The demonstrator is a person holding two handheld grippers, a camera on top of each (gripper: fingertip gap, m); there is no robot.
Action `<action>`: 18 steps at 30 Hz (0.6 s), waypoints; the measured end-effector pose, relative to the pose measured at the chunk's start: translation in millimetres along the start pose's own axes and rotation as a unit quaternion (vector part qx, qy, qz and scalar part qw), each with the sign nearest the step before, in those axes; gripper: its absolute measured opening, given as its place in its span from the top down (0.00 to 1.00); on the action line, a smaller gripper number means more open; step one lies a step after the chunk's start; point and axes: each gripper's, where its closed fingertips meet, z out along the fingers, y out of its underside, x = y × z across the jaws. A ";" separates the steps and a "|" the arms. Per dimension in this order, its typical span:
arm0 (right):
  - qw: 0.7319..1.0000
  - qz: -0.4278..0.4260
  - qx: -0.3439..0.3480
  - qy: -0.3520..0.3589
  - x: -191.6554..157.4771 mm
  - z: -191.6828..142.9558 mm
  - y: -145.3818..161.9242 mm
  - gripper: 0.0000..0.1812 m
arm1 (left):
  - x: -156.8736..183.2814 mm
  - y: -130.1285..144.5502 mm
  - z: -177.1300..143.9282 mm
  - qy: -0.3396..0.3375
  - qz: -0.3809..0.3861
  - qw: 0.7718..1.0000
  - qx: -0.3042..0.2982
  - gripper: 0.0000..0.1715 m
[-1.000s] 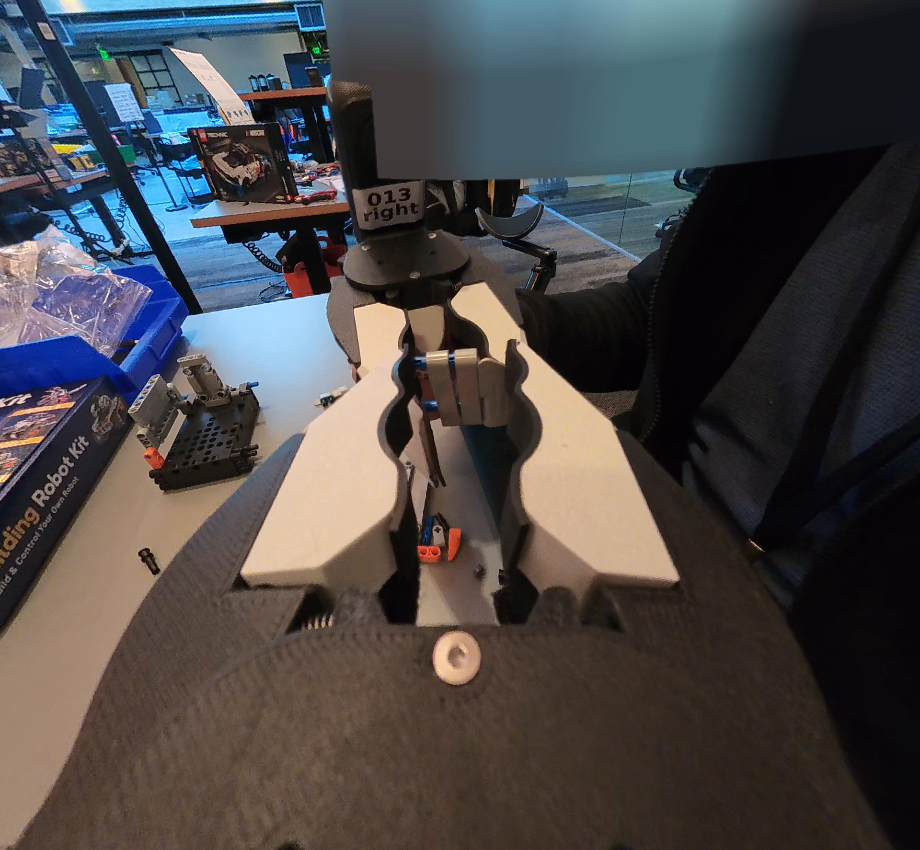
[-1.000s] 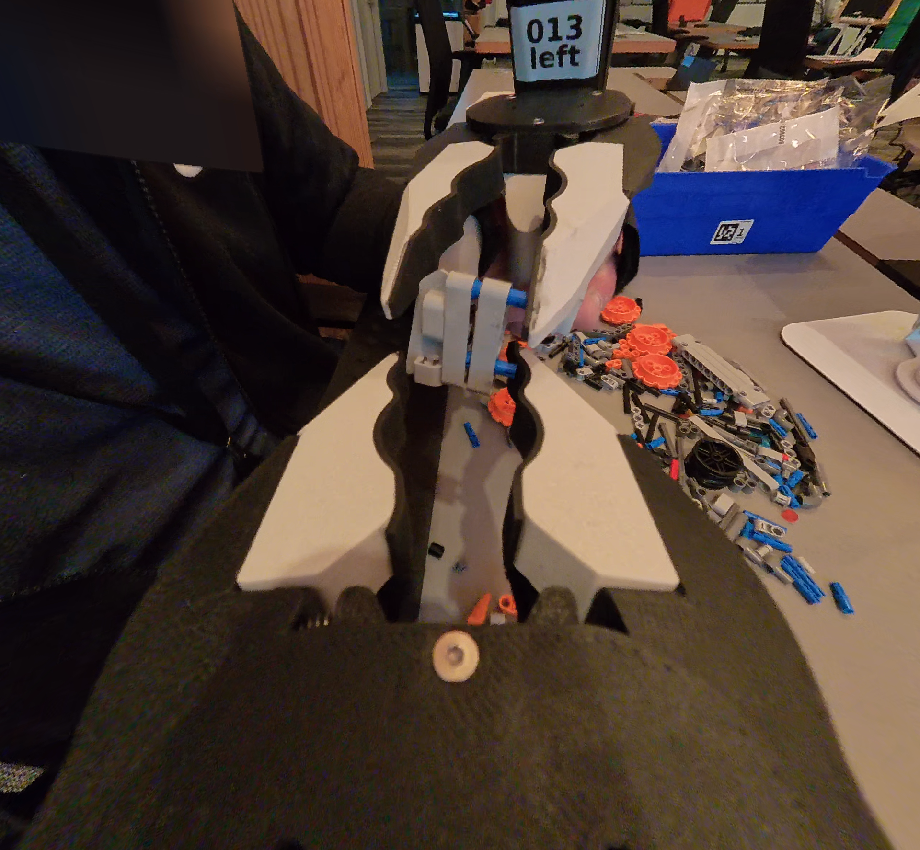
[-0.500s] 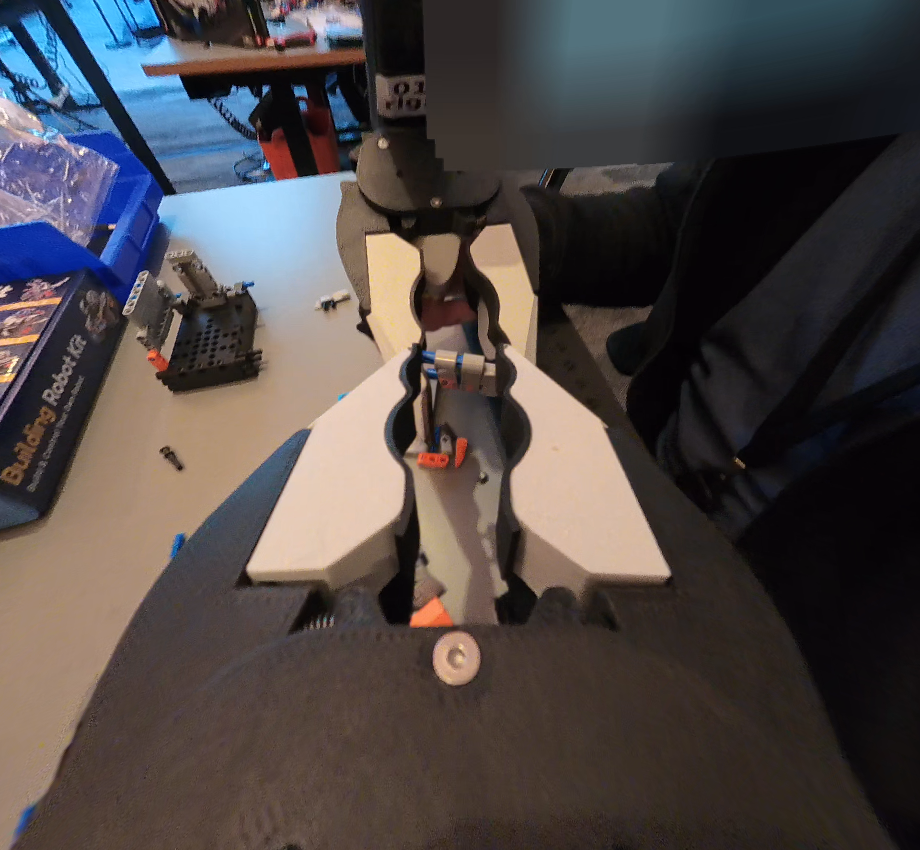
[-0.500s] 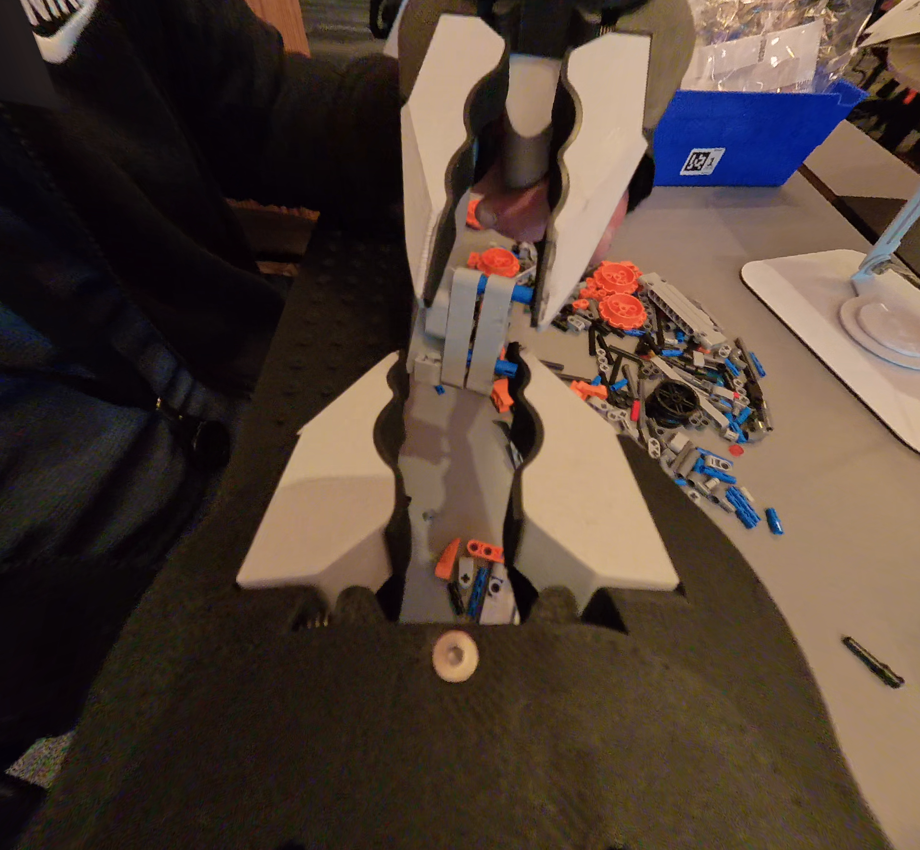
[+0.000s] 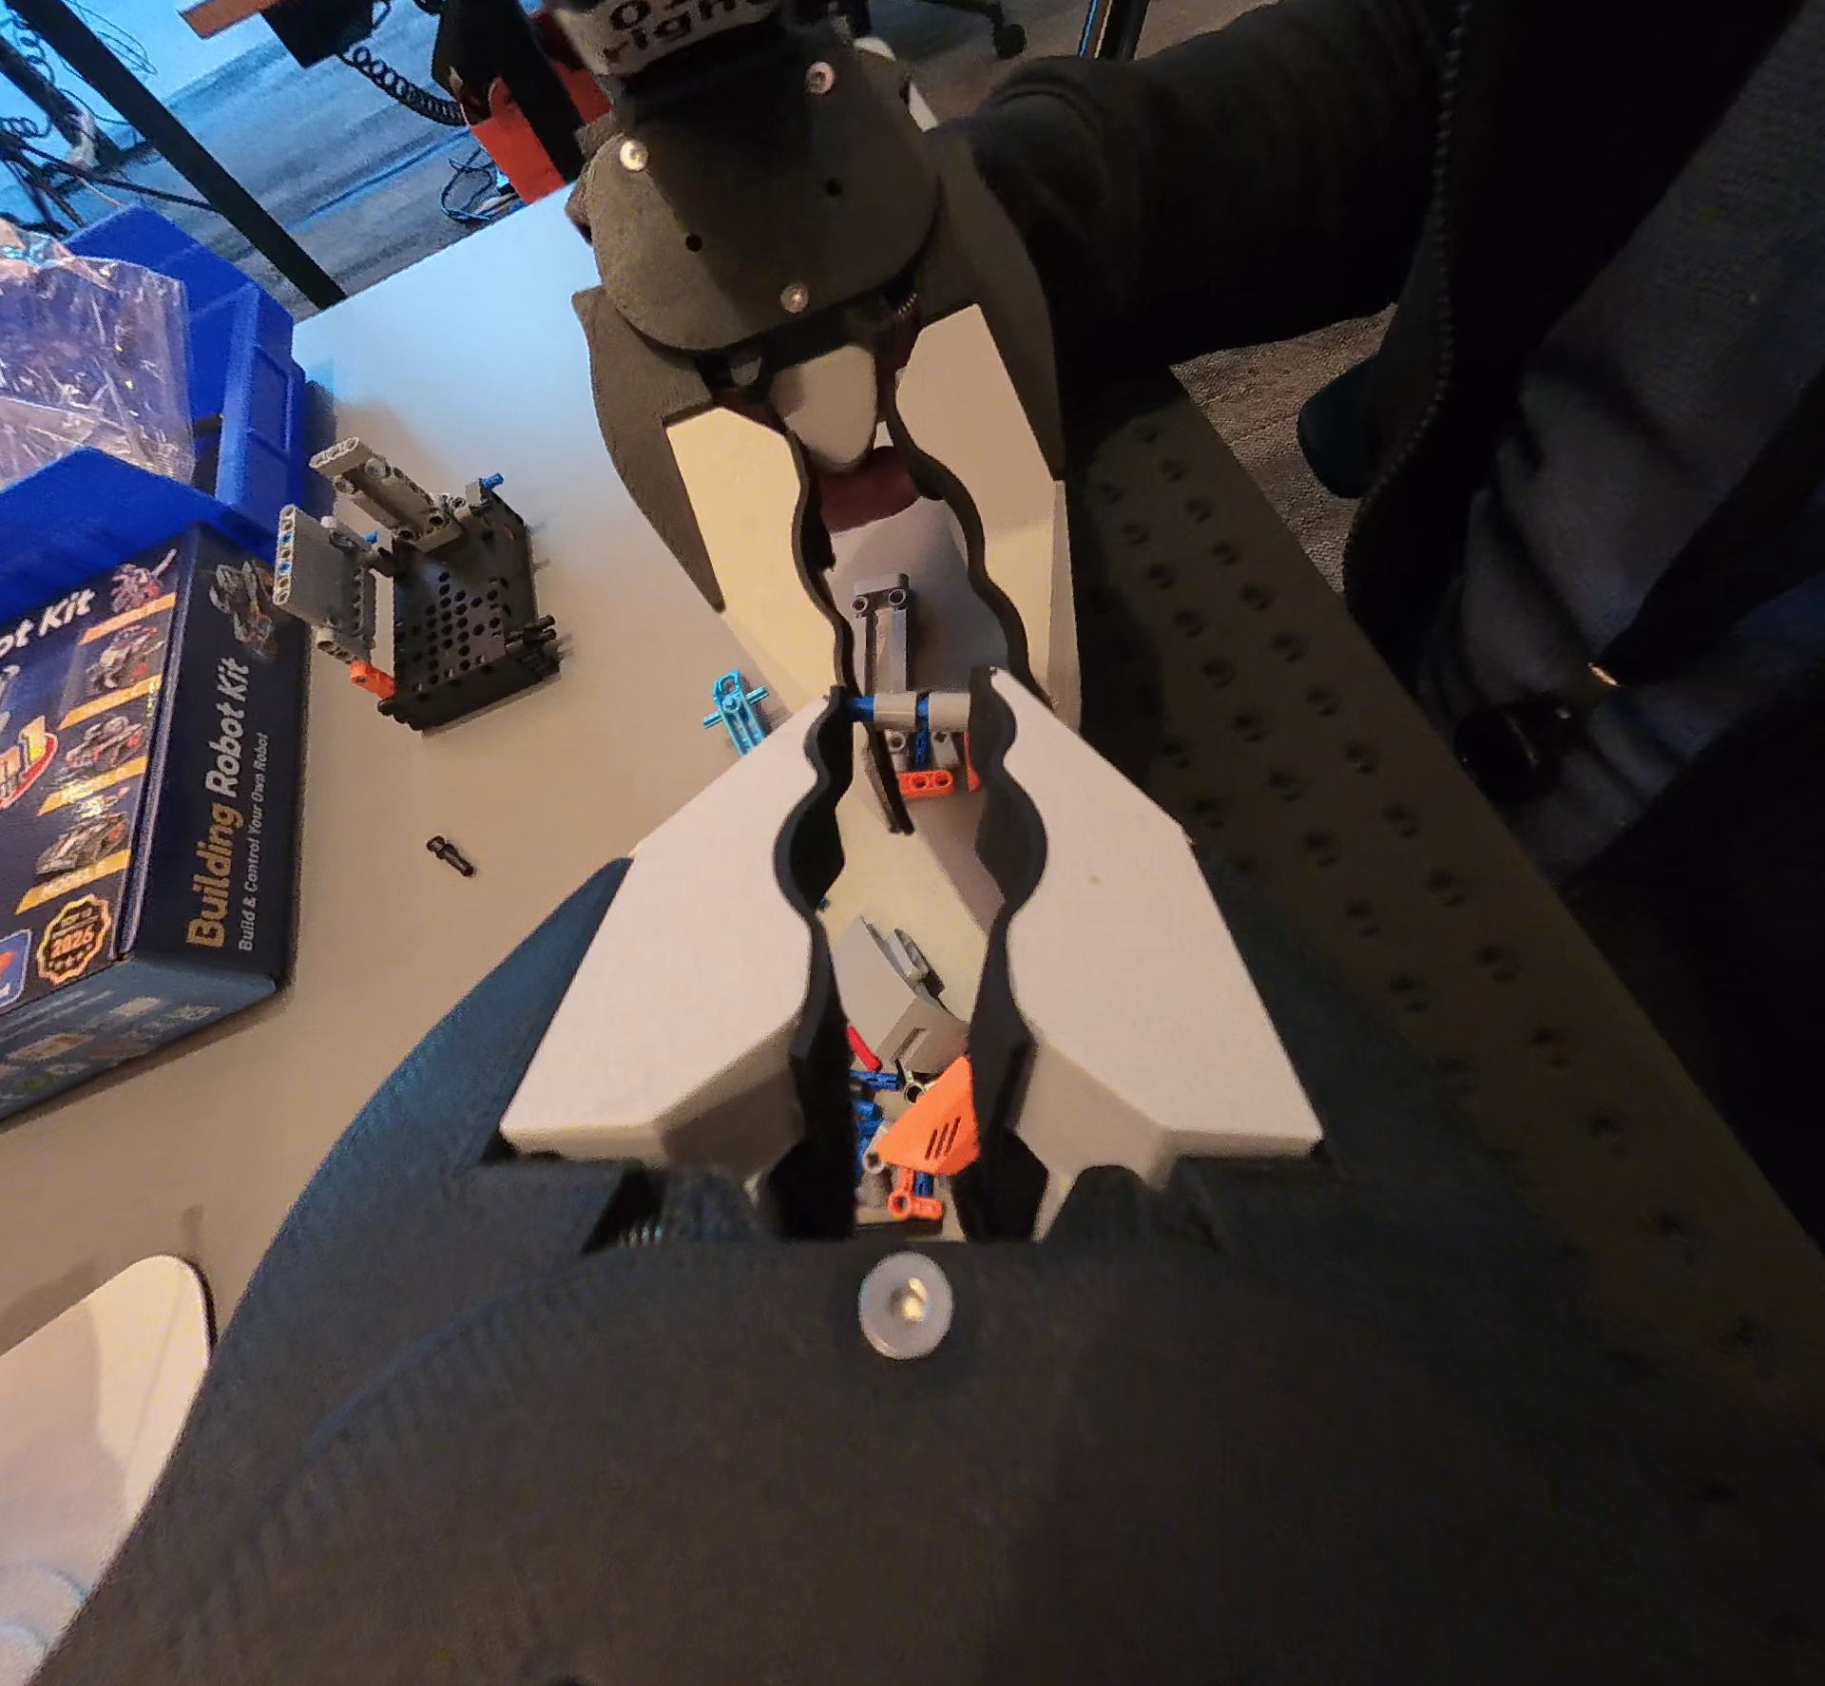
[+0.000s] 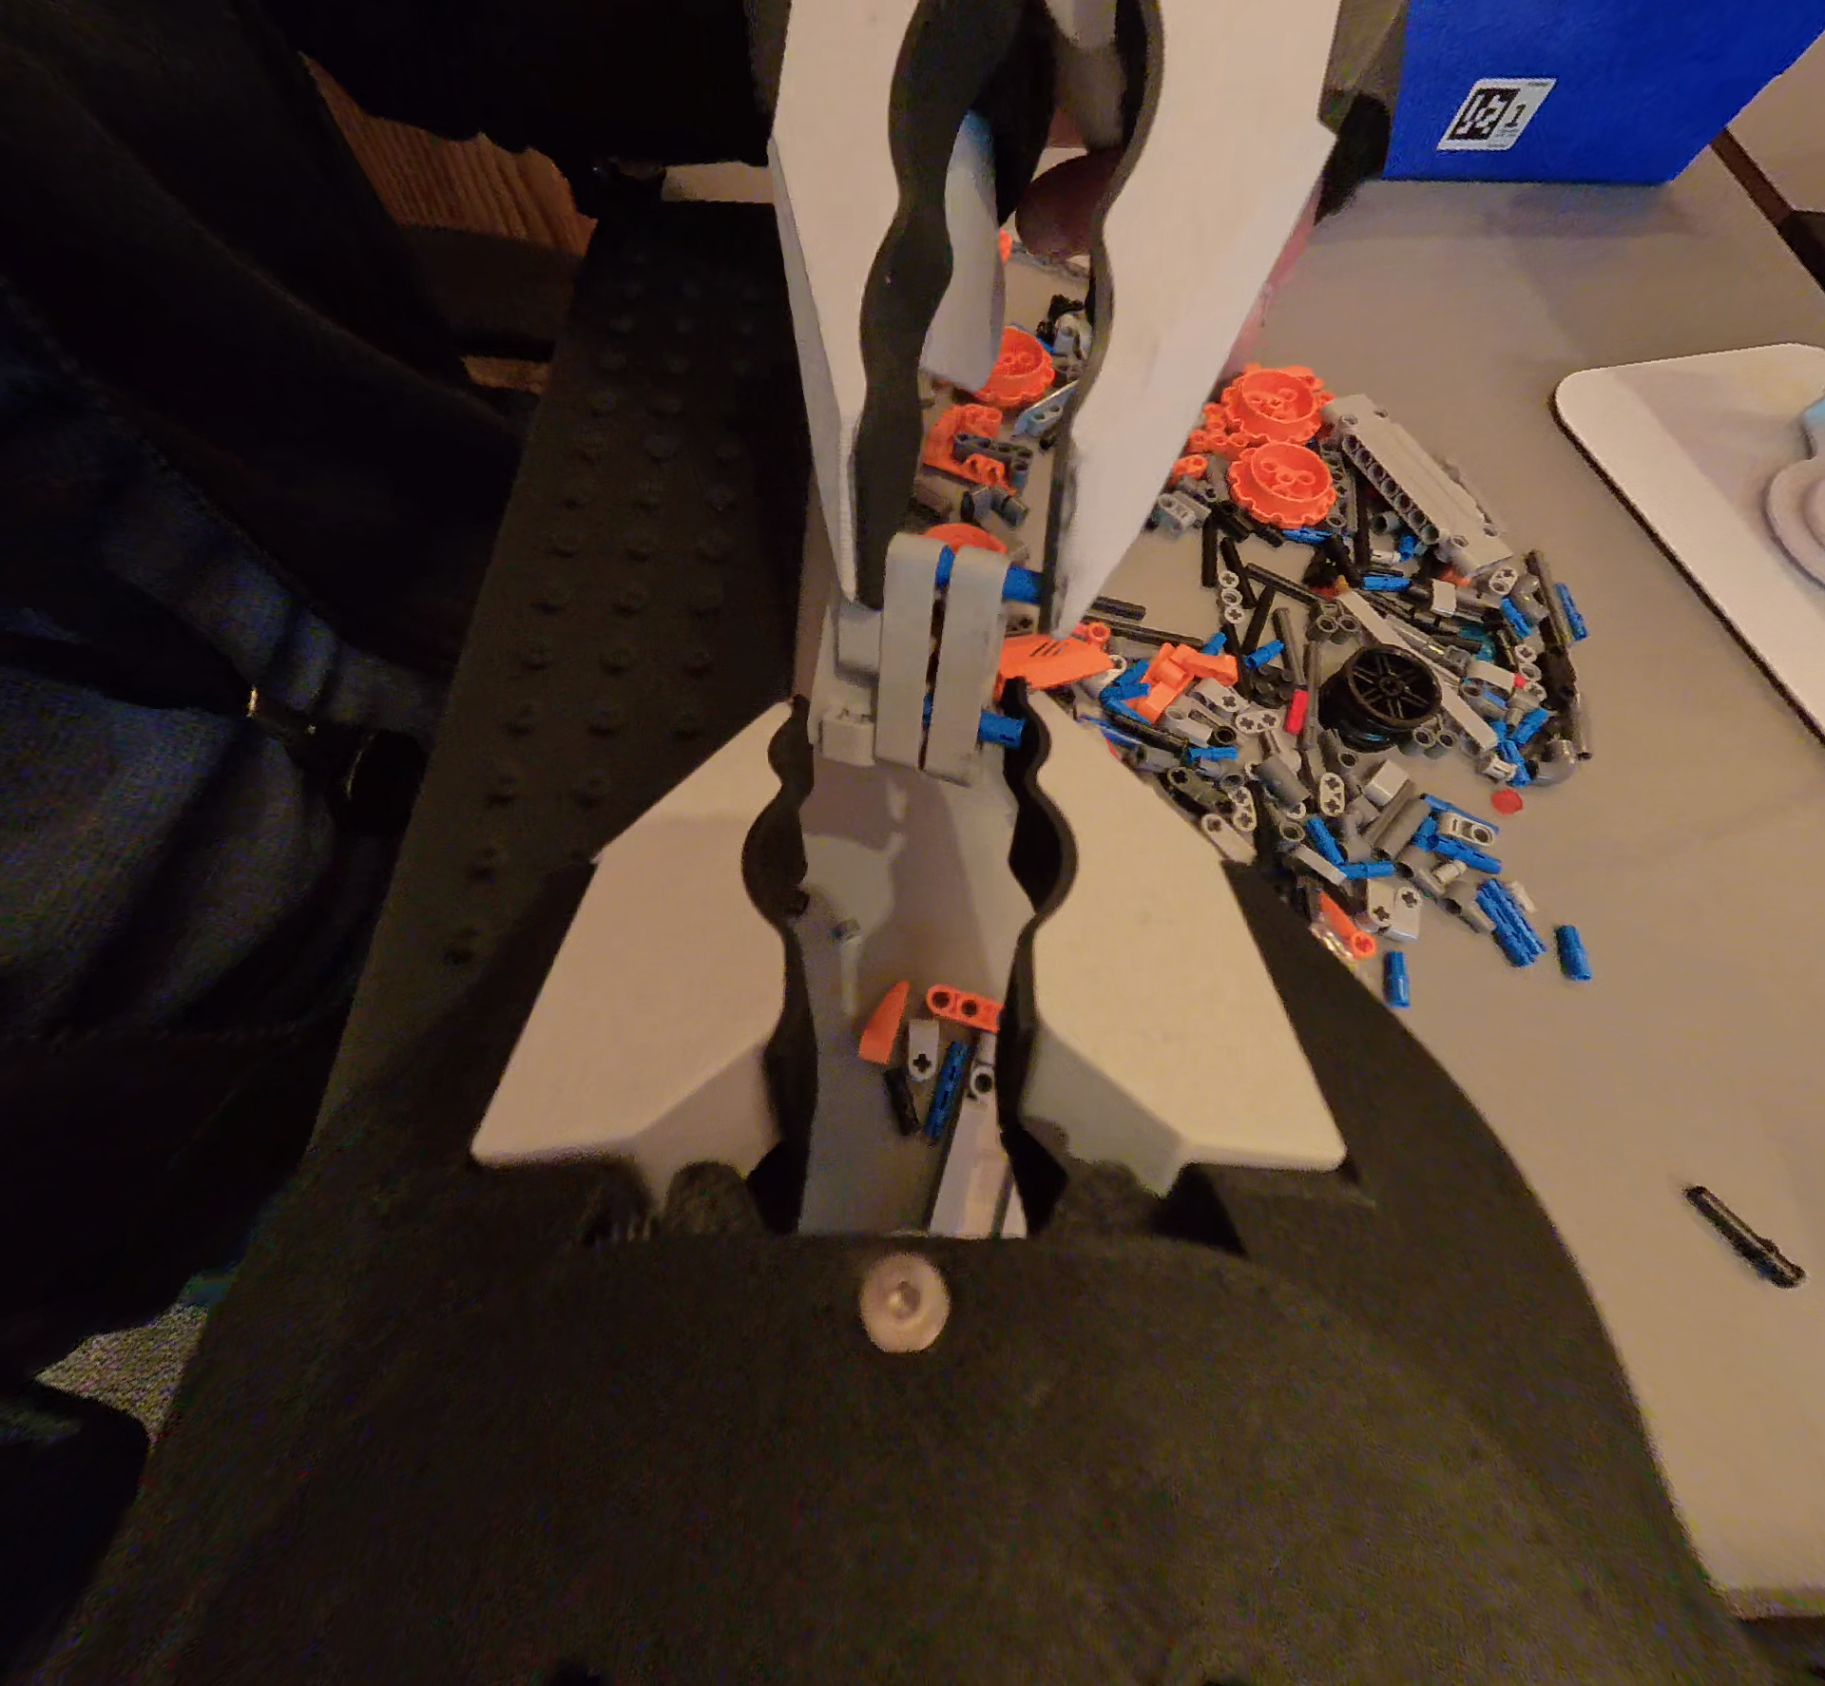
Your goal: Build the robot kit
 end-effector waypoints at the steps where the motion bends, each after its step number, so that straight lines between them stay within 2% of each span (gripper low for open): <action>1: 1.000 0.003 0.003 -0.006 -1.0 -0.4 0.1 0.80 | 0.0 -0.3 0.1 -0.002 -0.001 1.000 0.004 0.88; 6: 1.000 0.017 0.000 -0.004 2.0 2.3 1.6 0.79 | -4.0 3.6 0.5 -0.006 -0.046 0.998 0.043 0.88; 10: 0.997 0.033 0.040 0.055 18.7 -6.9 -13.0 0.77 | -15.4 6.8 -3.4 -0.041 -0.056 0.996 0.054 0.88; 13: 0.996 0.024 0.010 0.088 22.6 6.2 -9.3 0.74 | -16.6 10.7 1.5 -0.052 -0.056 0.996 0.045 0.88; 14: 0.994 0.018 0.002 0.108 26.5 8.0 -8.6 0.74 | -18.0 11.5 1.0 -0.054 -0.059 0.996 0.044 0.88; 15: 0.991 0.014 0.000 0.131 31.4 7.1 -9.7 0.79 | -20.0 10.2 -0.4 -0.059 -0.061 0.995 0.050 0.88; 18: 0.985 0.006 0.006 0.173 40.2 4.1 -14.5 0.80 | -24.8 7.8 -2.8 -0.076 -0.057 0.994 0.052 0.88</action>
